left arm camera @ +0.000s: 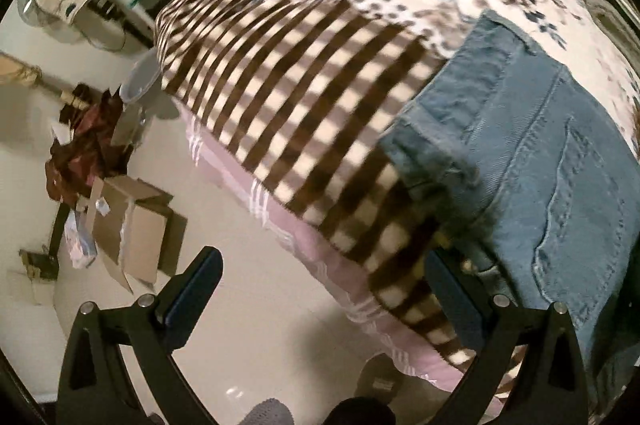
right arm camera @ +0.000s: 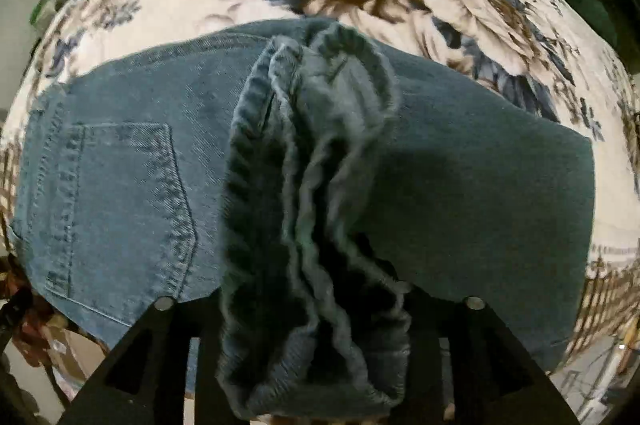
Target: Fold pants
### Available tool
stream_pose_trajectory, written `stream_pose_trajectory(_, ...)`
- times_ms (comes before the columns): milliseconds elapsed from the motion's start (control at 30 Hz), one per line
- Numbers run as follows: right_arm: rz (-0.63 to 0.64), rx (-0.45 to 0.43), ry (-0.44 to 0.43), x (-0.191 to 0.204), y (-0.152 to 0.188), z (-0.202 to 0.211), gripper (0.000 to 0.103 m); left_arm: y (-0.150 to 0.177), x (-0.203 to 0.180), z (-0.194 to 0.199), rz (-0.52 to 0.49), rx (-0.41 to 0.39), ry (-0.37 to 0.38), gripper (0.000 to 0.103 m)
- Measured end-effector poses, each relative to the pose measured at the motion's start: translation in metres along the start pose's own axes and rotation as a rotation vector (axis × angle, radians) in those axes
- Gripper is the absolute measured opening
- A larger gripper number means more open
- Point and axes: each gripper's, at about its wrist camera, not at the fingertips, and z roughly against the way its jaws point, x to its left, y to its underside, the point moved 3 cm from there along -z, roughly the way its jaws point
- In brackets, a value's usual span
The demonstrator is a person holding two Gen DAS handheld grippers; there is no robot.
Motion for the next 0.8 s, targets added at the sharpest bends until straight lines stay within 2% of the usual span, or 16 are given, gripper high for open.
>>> stream_pose_trajectory(67,0.017,-0.005,0.026,0.002,0.001,0.001,0.038,0.003,0.002,0.0,0.013,0.005,0.008,0.103)
stream_pose_trajectory(100,0.026,-0.019,0.037,0.003,0.003,0.004,0.031,0.005,0.002,0.001,0.014,0.004,0.011,0.103)
stream_pose_trajectory(133,0.043,-0.04,0.047,0.006,0.005,0.009,0.018,0.007,0.002,0.002,0.014,0.003,0.015,0.103)
stream_pose_trajectory(167,0.056,-0.053,0.057,0.008,0.007,0.014,0.011,0.008,0.001,0.003,0.013,0.001,0.017,0.103)
stream_pose_trajectory(233,0.102,-0.091,0.076,0.02,0.015,0.024,0.011,0.01,0.0,0.004,0.007,0.0,0.021,0.103)
stream_pose_trajectory(300,0.133,-0.086,0.08,0.029,0.02,0.029,0.011,0.01,-0.001,0.003,0.0,-0.001,0.024,0.103)
stream_pose_trajectory(333,0.137,-0.065,0.068,0.033,0.018,0.028,0.013,0.009,-0.001,0.003,-0.002,0.001,0.022,0.103)
stream_pose_trajectory(367,0.135,-0.033,0.049,0.034,0.019,0.023,0.025,0.009,-0.001,0.002,-0.001,0.001,0.021,0.103)
stream_pose_trajectory(400,0.127,-0.002,0.0,0.037,0.021,0.02,0.045,0.008,-0.001,0.002,0.001,0.0,0.023,0.103)
stream_pose_trajectory(433,0.118,0.019,-0.081,0.041,0.024,0.021,0.054,0.008,0.0,0.002,0.002,-0.002,0.023,0.103)
stream_pose_trajectory(467,0.098,0.025,-0.171,0.043,0.024,0.027,0.056,0.007,0.0,0.003,0.005,-0.006,0.023,0.103)
stream_pose_trajectory(533,0.048,0.013,-0.257,0.036,0.022,0.038,0.056,0.005,0.001,0.005,0.012,-0.009,0.028,0.103)
stream_pose_trajectory(600,0.001,-0.026,-0.264,0.023,0.019,0.053,0.056,0.003,0.0,0.006,0.022,-0.012,0.039,0.103)
stream_pose_trajectory(700,-0.105,-0.031,-0.298,0.0,0.018,0.061,0.057,-0.001,-0.003,0.008,0.029,-0.022,0.043,0.103)
stream_pose_trajectory(800,-0.17,0.023,-0.289,-0.007,0.01,0.049,0.058,-0.004,-0.007,0.007,0.036,-0.023,0.05,0.103)
